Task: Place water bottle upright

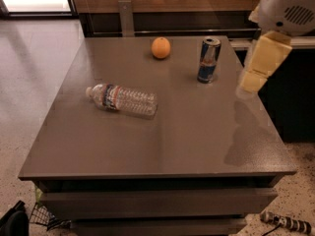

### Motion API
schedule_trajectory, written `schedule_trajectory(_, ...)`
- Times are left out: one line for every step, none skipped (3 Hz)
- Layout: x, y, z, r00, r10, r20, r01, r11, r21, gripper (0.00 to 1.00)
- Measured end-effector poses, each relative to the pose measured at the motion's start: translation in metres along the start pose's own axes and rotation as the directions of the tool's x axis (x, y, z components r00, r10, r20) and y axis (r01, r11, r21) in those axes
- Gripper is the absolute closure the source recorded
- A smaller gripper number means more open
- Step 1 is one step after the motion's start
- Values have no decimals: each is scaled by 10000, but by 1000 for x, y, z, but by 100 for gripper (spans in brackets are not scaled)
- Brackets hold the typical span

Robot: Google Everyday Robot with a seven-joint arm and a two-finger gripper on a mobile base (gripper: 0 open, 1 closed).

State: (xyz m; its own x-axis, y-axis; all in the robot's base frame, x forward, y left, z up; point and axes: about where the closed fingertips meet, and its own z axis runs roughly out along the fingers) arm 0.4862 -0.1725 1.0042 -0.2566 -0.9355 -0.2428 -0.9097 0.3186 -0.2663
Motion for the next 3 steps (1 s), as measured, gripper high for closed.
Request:
schedule_trajectory(-68, -10, 32, 9968, 708, 368, -680, 9951, -722, 0)
schedule_trajectory(-128, -5, 64, 9923, 967, 771, -850, 9861, -1429, 0)
schedule_trajectory(-172, 9, 91, 9966, 437, 700, -294, 9805, -1941, 0)
